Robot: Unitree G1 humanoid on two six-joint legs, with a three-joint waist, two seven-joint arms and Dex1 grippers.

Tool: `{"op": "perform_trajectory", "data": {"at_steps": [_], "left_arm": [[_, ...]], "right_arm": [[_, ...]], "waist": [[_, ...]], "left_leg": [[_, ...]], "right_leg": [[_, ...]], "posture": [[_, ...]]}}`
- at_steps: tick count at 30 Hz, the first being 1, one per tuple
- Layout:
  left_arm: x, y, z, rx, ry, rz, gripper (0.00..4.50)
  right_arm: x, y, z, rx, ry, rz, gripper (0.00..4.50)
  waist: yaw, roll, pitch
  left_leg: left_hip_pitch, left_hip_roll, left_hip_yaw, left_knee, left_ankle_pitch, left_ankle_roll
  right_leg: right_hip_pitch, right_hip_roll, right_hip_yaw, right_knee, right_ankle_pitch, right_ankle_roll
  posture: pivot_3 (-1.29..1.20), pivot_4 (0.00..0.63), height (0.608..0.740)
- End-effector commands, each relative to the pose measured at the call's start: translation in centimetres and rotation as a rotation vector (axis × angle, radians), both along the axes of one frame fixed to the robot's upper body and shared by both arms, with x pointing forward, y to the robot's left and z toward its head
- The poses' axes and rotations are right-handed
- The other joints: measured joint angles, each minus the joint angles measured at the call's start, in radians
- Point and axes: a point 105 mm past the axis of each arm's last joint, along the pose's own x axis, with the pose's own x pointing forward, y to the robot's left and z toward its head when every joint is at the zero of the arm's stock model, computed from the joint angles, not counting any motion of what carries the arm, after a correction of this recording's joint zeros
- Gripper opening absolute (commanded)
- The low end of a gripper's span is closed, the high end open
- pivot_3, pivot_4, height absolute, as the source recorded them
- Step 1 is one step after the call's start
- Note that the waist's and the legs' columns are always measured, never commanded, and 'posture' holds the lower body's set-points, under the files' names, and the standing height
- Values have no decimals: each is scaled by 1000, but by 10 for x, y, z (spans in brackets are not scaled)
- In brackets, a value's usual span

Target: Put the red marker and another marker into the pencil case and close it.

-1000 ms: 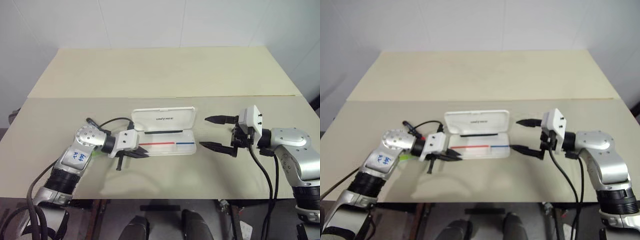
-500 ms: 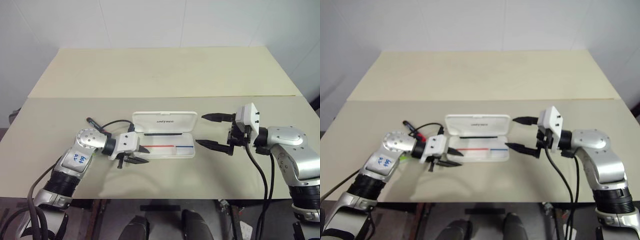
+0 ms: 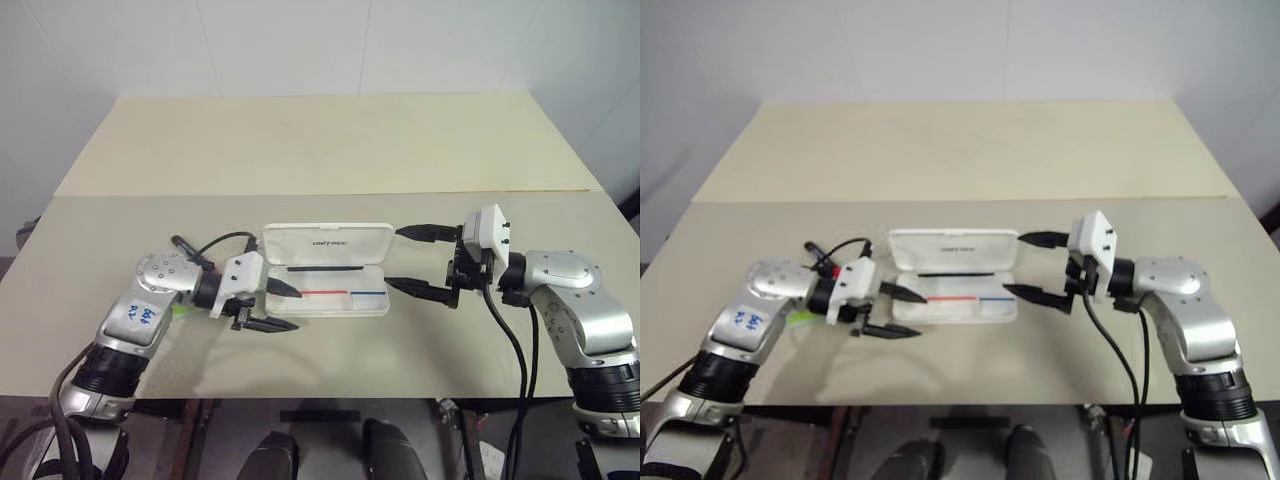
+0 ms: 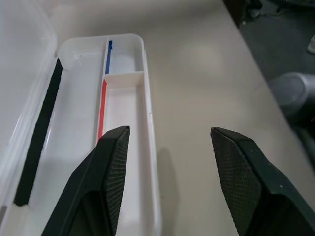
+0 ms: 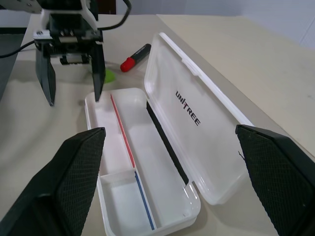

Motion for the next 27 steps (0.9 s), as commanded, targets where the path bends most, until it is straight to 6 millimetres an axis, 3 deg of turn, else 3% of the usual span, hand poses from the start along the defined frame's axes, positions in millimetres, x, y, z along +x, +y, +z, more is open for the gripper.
{"op": "perform_trajectory", "data": {"at_steps": [1, 4, 9, 17, 21, 27], "left_arm": [[-6, 4, 20, -51, -35, 0, 2771], [-16, 11, 30, -85, -22, 25, 3125], [-32, 20, 41, -121, -9, 79, 4487], [-47, 37, 59, -349, -43, 355, 4487], [-43, 52, 65, -490, -148, 576, 4487], [-37, 80, 51, -535, -223, 860, 4487]], "right_arm": [[0, 4, 9, 11, -42, 21, 4500], [2, 2, 9, 11, -34, 17, 4500], [3, 0, 7, 6, -22, 18, 4500], [14, -4, 12, -6, -37, 19, 4500], [21, -5, 19, -9, -59, 15, 4500], [25, -3, 33, -3, -102, 27, 4500]], "waist": [[0, 0, 0], [-2, 0, 0], [-1, 0, 0], [-2, 0, 0], [0, 0, 0], [3, 0, 0]], "left_leg": [[0, 0, 0, 0, 0, 0], [0, 0, -1, 0, 0, 0], [0, 1, -4, -2, -1, 0], [1, 2, -5, -1, -1, 0], [2, 3, -4, -1, -1, -1], [2, 4, 2, 0, -1, -2]], "right_leg": [[0, 0, 0, 0, 0, 0], [0, 0, 0, 0, 0, 0], [0, 1, 1, 1, 0, 0], [0, 1, 2, -3, 1, -1], [0, 2, 3, -3, 1, -2], [1, 4, 2, -4, 3, -4]], "posture": [[0, 150, 740], [0, 150, 740], [0, 150, 740], [0, 150, 740], [0, 150, 740], [0, 150, 740]]}}
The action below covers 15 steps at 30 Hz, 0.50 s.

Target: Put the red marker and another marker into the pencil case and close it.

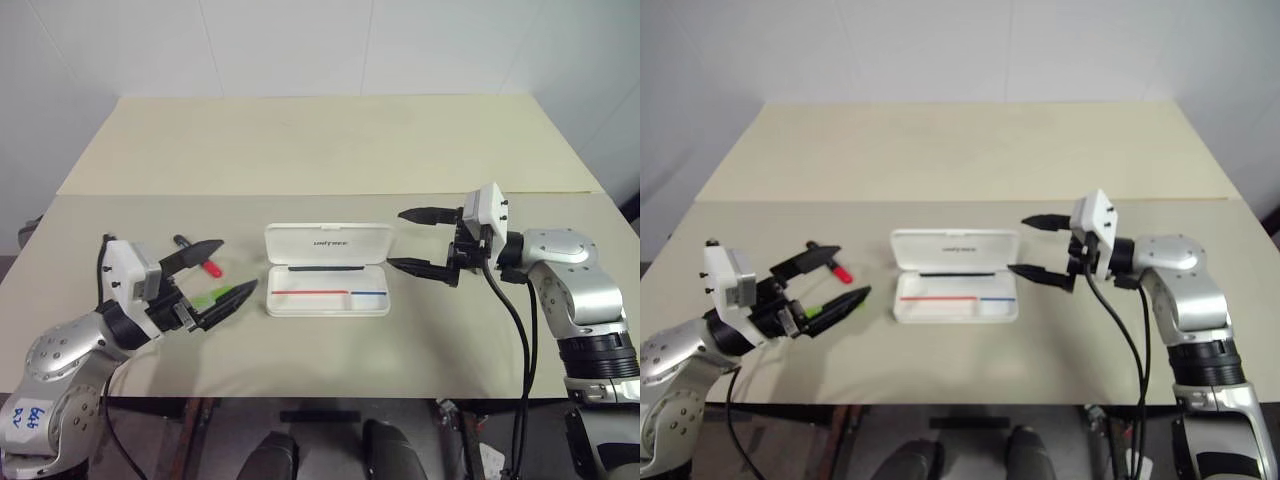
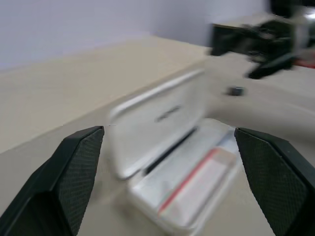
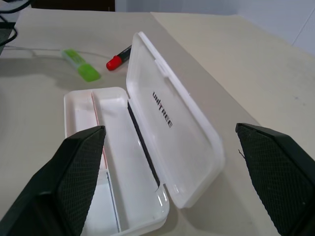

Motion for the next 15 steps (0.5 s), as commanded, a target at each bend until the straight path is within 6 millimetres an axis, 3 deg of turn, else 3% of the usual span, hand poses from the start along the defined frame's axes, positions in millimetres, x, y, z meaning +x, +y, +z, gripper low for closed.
{"op": "perform_trajectory", "data": {"at_steps": [1, 8, 15], "left_arm": [[1, 16, 0, 57, -48, 156, 4487], [17, 54, -19, 38, 22, 522, 4487], [23, 56, -30, -139, 122, 667, 4487]], "right_arm": [[-1, 5, 25, 19, -88, 29, 4500], [-11, 26, 41, 45, -120, 118, 4500], [-18, 33, 46, 50, -117, 163, 4500]], "waist": [[0, 0, 0], [0, 0, 0], [2, 0, 0]], "left_leg": [[0, 0, 1, 0, 0, 0], [0, 1, 3, 0, 0, 0], [-1, 1, 3, 0, 0, 0]], "right_leg": [[0, 0, 0, 0, 0, 0], [0, 1, 0, -1, 1, -1], [0, 1, 0, -2, 1, 0]], "posture": [[0, 150, 740], [0, 150, 740], [0, 150, 740]]}}
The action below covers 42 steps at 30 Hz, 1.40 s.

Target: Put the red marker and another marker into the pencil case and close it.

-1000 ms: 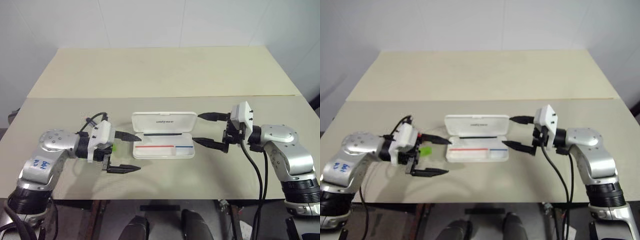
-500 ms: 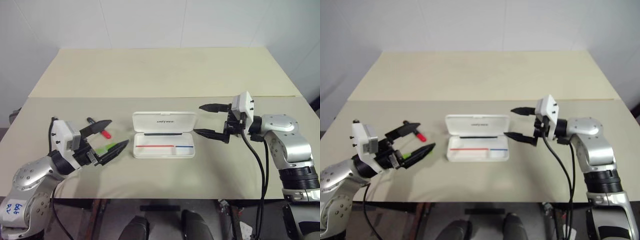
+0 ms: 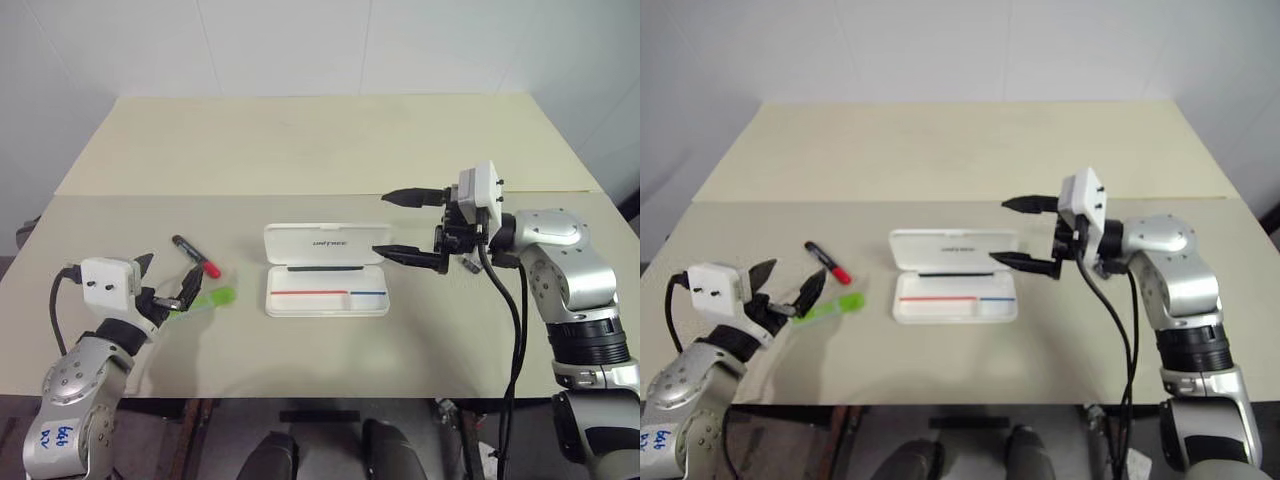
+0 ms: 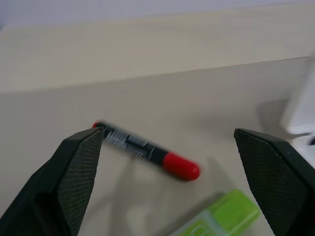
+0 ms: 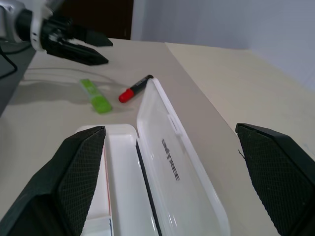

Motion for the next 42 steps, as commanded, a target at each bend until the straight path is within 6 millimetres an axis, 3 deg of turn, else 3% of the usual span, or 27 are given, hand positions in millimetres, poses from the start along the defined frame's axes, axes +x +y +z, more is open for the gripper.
{"op": "perform_trajectory", "data": {"at_steps": [1, 8, 14, 32, 42], "left_arm": [[4, 1, 11, -73, -31, 78, 4487], [25, -8, 18, -207, -5, 162, 4487], [36, -17, 9, -304, 102, 295, 4487], [65, -41, 7, -364, 250, 351, 4487], [74, -43, 5, -369, 370, 424, 4487]], "right_arm": [[-9, 6, 16, 13, -53, 51, 4500], [-15, 14, 19, 8, -54, 113, 4500], [-24, 21, 17, -18, -36, 198, 4500], [-32, 28, 16, 8, -38, 223, 4500], [-33, 29, 16, 30, -36, 203, 4500]], "waist": [[2, 0, 0], [11, 0, 0], [15, -1, 0], [23, -3, 1], [22, -5, 1]], "left_leg": [[0, 0, 0, 0, 0, 0], [0, 0, 1, 2, 0, 0], [0, 0, 2, 1, 0, 0], [0, 0, 2, 2, 0, -1], [-1, 0, 2, 1, 0, -1]], "right_leg": [[0, 0, 0, 0, 0, 0], [0, 1, 0, 1, 1, 0], [0, 1, 1, 0, 2, 1], [0, 1, 1, -1, 2, 1], [0, 1, 1, -1, 2, 1]], "posture": [[0, 150, 740], [0, 150, 740], [0, 150, 740], [0, 150, 740], [0, 150, 740]]}}
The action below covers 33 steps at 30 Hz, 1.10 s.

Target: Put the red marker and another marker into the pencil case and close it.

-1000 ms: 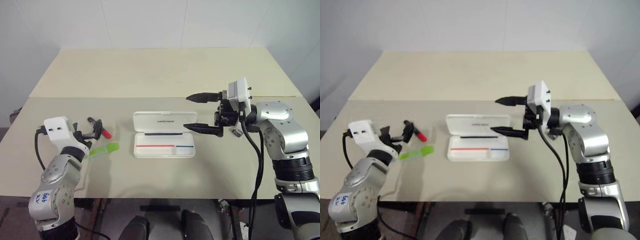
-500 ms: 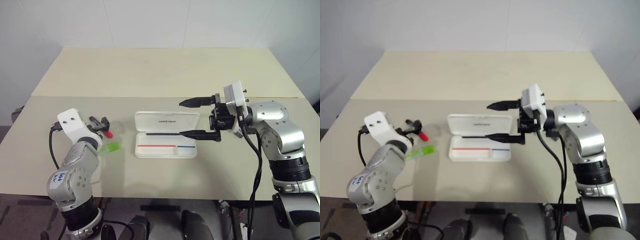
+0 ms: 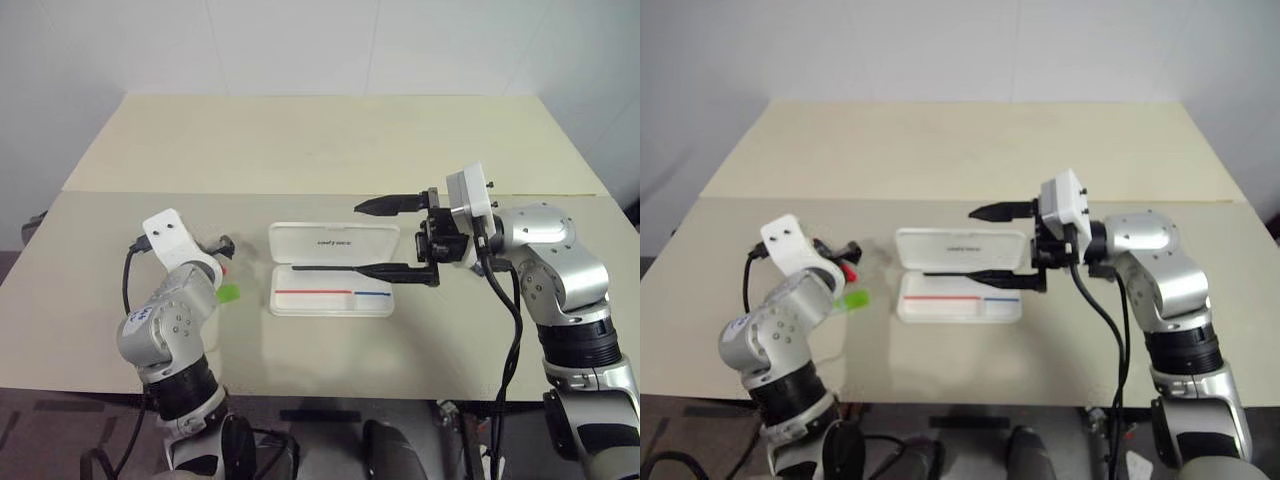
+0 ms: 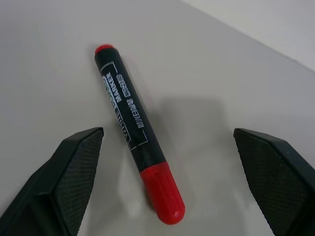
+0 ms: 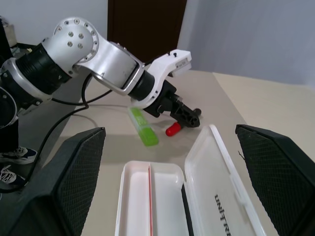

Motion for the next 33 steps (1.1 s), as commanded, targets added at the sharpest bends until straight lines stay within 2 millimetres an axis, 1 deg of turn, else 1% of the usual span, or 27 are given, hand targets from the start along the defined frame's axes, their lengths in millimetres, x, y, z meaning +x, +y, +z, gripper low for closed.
{"op": "perform_trajectory", "data": {"at_steps": [1, 4, 10, 13, 17, 22, 28, 33], "left_arm": [[-1, 5, 7, 22, 27, 47, 4487], [-2, 6, 5, 13, 70, 68, 4487], [-5, 5, 5, -20, 100, 102, 4487], [-7, 8, -1, -26, 124, 121, 4487], [-9, 14, -14, -26, 166, 138, 4487], [-3, 13, -13, -21, 165, 123, 4487], [11, 6, -3, -14, 130, 92, 4487], [14, -1, -8, -64, 136, 86, 4487]], "right_arm": [[-6, 1, 10, 33, -40, 12, 4500], [-6, 1, 10, 38, -39, 7, 4500], [-5, 1, 11, 48, -41, -4, 4500], [-4, 1, 11, 53, -42, -9, 4500], [-4, 2, 12, 60, -43, -10, 4500], [-5, 3, 13, 68, -44, -9, 4500], [-5, 5, 13, 72, -42, -7, 4500], [-6, 5, 14, 76, -44, -10, 4500]], "waist": [[1, 0, 0], [1, 0, 0], [0, -1, 1], [1, -1, 1], [1, -2, 1], [1, -2, 1], [2, -3, 1], [2, -3, 2]], "left_leg": [[0, 0, 0, 0, 0, 0], [0, 0, 0, 0, 0, 0], [0, 0, 0, 0, 0, 0], [0, 0, 0, 0, 0, 0], [0, 0, 0, 0, 0, 0], [0, 0, 0, 0, 0, 0], [0, 0, 0, 1, 0, -1], [0, 0, 0, 2, 0, -1]], "right_leg": [[0, 0, 0, 0, 0, 0], [0, 0, 0, 0, 0, 0], [0, 0, 0, 0, 0, 0], [0, 0, 0, 0, 0, 0], [0, 0, 0, 0, 0, 0], [0, 0, 0, 0, 0, 0], [0, 0, 0, 2, 0, 0], [0, 0, 0, 1, 1, 1]], "posture": [[0, 150, 740], [0, 150, 740], [0, 150, 740], [0, 150, 740], [0, 150, 740], [0, 150, 740], [0, 150, 740], [0, 150, 740]]}}
